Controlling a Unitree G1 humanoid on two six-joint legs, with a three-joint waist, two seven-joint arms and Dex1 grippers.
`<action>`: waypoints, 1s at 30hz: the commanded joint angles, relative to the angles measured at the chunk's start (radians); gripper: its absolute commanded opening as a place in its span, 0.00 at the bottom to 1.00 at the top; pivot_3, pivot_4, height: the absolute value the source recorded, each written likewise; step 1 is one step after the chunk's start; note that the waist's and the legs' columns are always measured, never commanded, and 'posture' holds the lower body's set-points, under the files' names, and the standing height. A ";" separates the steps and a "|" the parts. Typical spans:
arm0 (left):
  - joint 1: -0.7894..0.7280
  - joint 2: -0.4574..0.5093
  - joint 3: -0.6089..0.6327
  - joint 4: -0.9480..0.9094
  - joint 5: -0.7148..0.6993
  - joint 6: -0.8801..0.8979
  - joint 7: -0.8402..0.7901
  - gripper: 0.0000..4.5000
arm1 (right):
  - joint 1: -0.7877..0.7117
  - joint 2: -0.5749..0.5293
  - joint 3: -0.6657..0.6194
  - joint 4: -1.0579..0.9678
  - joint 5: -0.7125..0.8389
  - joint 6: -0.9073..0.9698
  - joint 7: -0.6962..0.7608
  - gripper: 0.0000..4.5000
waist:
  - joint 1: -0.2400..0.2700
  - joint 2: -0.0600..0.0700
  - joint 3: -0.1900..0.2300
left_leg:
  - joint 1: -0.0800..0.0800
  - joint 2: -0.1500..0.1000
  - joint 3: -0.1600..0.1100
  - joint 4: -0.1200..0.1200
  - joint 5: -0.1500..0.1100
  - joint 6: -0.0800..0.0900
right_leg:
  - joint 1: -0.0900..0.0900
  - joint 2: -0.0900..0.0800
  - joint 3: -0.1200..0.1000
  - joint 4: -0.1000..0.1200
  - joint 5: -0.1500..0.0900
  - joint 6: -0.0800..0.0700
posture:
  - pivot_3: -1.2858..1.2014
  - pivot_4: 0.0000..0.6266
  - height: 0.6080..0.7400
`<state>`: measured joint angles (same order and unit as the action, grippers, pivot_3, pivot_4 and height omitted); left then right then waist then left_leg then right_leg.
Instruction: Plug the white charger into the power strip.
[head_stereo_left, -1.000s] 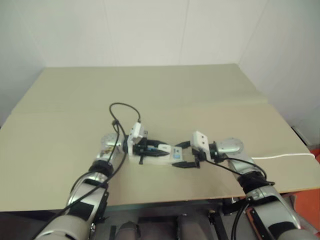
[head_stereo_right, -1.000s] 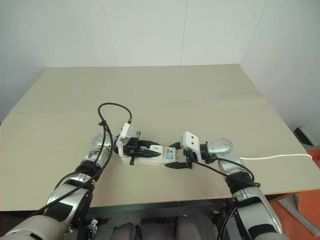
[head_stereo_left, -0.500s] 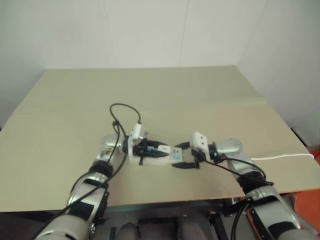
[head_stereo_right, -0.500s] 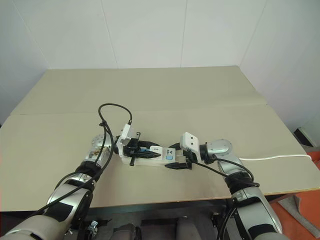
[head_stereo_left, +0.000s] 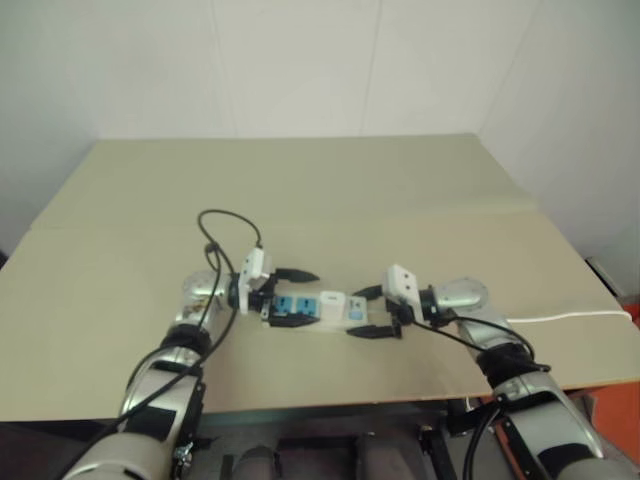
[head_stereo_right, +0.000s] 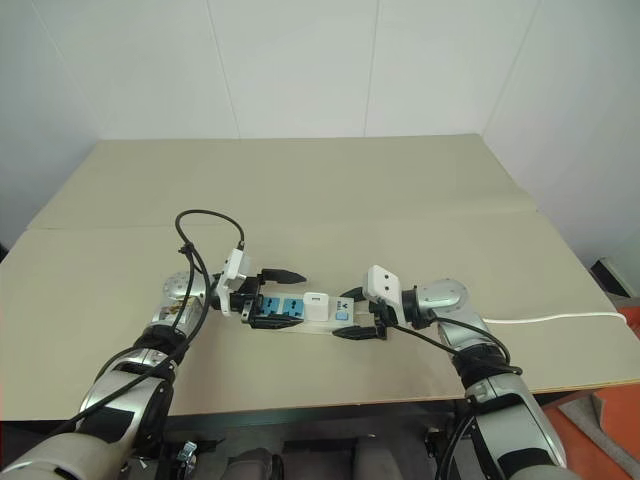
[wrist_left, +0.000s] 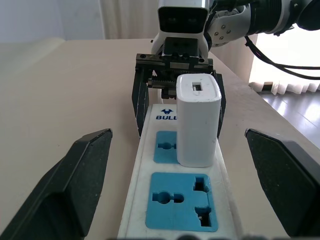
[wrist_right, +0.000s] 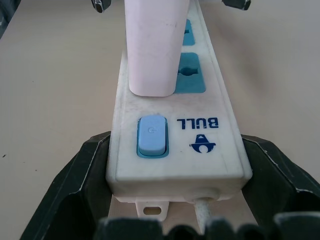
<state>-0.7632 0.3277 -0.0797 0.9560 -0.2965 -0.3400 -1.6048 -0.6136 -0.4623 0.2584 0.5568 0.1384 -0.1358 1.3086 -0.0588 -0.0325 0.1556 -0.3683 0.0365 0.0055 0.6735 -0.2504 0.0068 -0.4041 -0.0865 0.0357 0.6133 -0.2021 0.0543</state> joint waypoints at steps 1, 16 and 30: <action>0.041 0.034 -0.016 -0.032 -0.009 0.029 -0.010 1.00 | 0.018 -0.009 0.036 0.023 -0.049 -0.002 0.024 0.76 | -0.001 0.000 0.000 | 0.000 0.000 0.000 0.000 0.000 0.000 | 0.000 0.000 0.000 0.000 0.000 0.000 | 0.52 0.24 1.00; 0.148 0.242 0.167 -0.375 -0.150 0.323 0.056 1.00 | 0.023 -0.044 -0.007 -0.018 -0.013 0.023 0.054 0.99 | 0.015 0.000 0.002 | -0.016 0.000 0.000 0.001 0.000 0.000 | -0.018 0.000 0.000 0.004 0.004 -0.006 | 0.52 0.24 1.00; 0.530 0.522 0.294 -0.675 -0.144 0.361 0.091 1.00 | 0.078 -0.382 -0.197 -0.248 0.126 0.070 0.190 0.99 | 0.022 0.004 0.018 | -0.020 0.001 0.001 0.001 0.000 0.000 | -0.021 -0.001 -0.001 0.001 0.003 -0.005 | 0.52 0.24 1.00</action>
<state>-0.2455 0.8131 0.1626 0.3314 -0.4288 0.0234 -1.5302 -0.5362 -0.8113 0.1176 0.3508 0.2217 -0.0737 1.4625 -0.0366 -0.0281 0.1739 -0.3884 0.0383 0.0067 0.6750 -0.2504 0.0067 -0.4253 -0.0871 0.0348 0.6142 -0.2009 0.0513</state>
